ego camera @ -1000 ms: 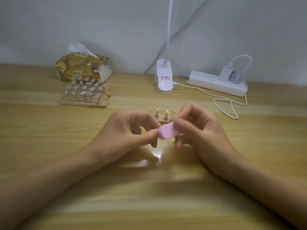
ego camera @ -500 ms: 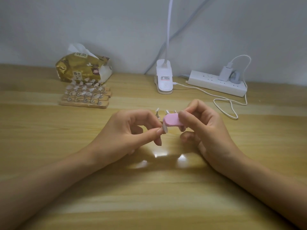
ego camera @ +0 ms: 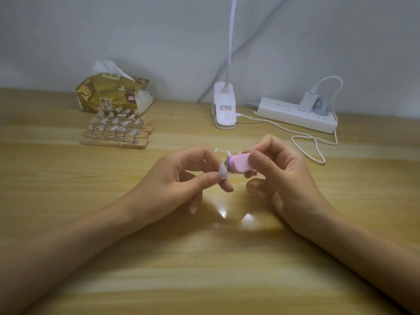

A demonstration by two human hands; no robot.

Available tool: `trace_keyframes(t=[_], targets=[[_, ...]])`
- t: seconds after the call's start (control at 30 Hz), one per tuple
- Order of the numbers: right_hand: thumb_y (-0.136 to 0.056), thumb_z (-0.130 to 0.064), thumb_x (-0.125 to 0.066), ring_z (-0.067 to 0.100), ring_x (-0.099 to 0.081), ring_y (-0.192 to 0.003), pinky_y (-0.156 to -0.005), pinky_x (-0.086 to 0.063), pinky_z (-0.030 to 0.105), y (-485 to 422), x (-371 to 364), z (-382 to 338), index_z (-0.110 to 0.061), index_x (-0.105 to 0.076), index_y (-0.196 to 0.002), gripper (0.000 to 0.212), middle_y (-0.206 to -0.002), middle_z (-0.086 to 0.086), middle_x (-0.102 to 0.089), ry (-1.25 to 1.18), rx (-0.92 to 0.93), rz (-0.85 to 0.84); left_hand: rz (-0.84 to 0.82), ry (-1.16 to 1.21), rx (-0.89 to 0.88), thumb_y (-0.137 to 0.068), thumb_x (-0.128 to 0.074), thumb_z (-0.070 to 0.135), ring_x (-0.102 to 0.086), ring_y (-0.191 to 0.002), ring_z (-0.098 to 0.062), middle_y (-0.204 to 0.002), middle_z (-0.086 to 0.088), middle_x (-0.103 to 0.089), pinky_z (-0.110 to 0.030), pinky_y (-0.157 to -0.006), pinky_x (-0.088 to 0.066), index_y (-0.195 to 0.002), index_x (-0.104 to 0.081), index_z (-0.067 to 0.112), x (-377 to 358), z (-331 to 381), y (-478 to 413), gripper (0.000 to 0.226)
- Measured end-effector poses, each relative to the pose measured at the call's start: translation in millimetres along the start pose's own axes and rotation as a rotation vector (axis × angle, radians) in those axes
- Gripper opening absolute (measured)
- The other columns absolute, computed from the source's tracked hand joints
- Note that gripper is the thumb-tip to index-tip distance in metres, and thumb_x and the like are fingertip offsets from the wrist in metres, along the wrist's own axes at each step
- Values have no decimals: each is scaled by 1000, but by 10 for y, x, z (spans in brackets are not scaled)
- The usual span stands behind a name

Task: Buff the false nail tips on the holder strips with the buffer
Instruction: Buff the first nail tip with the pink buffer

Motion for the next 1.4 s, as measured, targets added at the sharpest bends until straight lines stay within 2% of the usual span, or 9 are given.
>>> trace_keyframes(t=[0.07, 0.23, 0.33, 0.43, 0.5, 0.6, 0.73, 0.87, 1.4], targets=[[-83, -11, -77, 13, -63, -66, -51, -51, 20, 12, -124, 13, -19, -63, -78, 17, -80, 3, -69, 18, 16, -87, -5, -13, 0, -90, -62, 21, -48, -37, -13, -91, -4, -75, -18, -42, -42, -88, -63, 11, -1, -13, 4, 10], [-78, -17, -81, 7, -60, -63, -51, -51, 18, -16, 80, -10, -21, -61, -73, 20, -75, -1, -69, 23, 2, 63, -8, -17, 0, -90, -63, 23, -42, -34, -12, -89, -3, -75, -16, -40, -38, -84, -65, 20, 0, -18, 1, 7], [-82, -9, -78, 12, -64, -64, -51, -52, 20, 17, -117, 0, -19, -63, -76, 19, -78, 1, -70, 24, 29, -77, -11, -32, -5, -89, -66, 27, -41, -32, -11, -87, -1, -75, -15, -38, -35, -82, -65, 25, -8, -8, -3, 8], [-78, -16, -79, 11, -63, -65, -52, -52, 20, -17, 37, -32, -18, -59, -75, 21, -77, 2, -70, 82, 26, 58, 9, -29, 12, -88, -64, 29, -39, -31, -12, -86, -2, -75, -16, -37, -33, -80, -65, 28, 5, -13, 8, 8], [-77, -18, -81, 9, -61, -64, -53, -51, 20, -9, 91, -47, -21, -61, -73, 21, -75, 0, -70, 51, 34, 82, 25, -35, 22, -87, -64, 33, -39, -31, -13, -84, -2, -74, -16, -36, -32, -80, -65, 27, 10, -10, 10, 9], [-81, -11, -79, 12, -63, -66, -52, -53, 21, 12, -91, -10, -22, -64, -75, 20, -77, 0, -70, 47, 40, -60, 48, -58, 25, -86, -64, 31, -40, -31, -11, -82, -1, -75, -16, -36, -32, -79, -63, 24, 32, -6, 11, 10], [-74, -16, -84, 8, -61, -64, -53, -52, 19, -12, -2, -11, -26, -65, -69, 22, -74, -2, -69, 71, 15, 25, 63, -65, 34, -87, -64, 30, -40, -32, -13, -82, -2, -74, -16, -37, -32, -82, -61, 16, 53, -9, 19, 15], [-81, -7, -74, 9, -65, -65, -54, -53, 19, 27, -125, 6, -14, -61, -77, 16, -76, -1, -70, 92, 32, -71, 78, -59, 41, -85, -64, 26, -39, -31, -10, -79, 0, -74, -15, -36, -31, -78, -61, 17, 55, -18, 20, 12], [-78, -10, -80, 10, -63, -65, -55, -54, 20, 18, -76, -7, -16, -62, -74, 19, -75, 0, -70, 94, 24, -4, 58, -72, 55, -86, -64, 27, -39, -31, -11, -81, -2, -75, -15, -36, -31, -83, -61, 13, 38, -27, 21, 15]])
Point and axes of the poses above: each hand's wrist, its own y-axis away from the middle knuckle, its own x-axis out of the back of the hand, z = x × y, the point moved 9 cm from there along -y, towards the middle knuckle
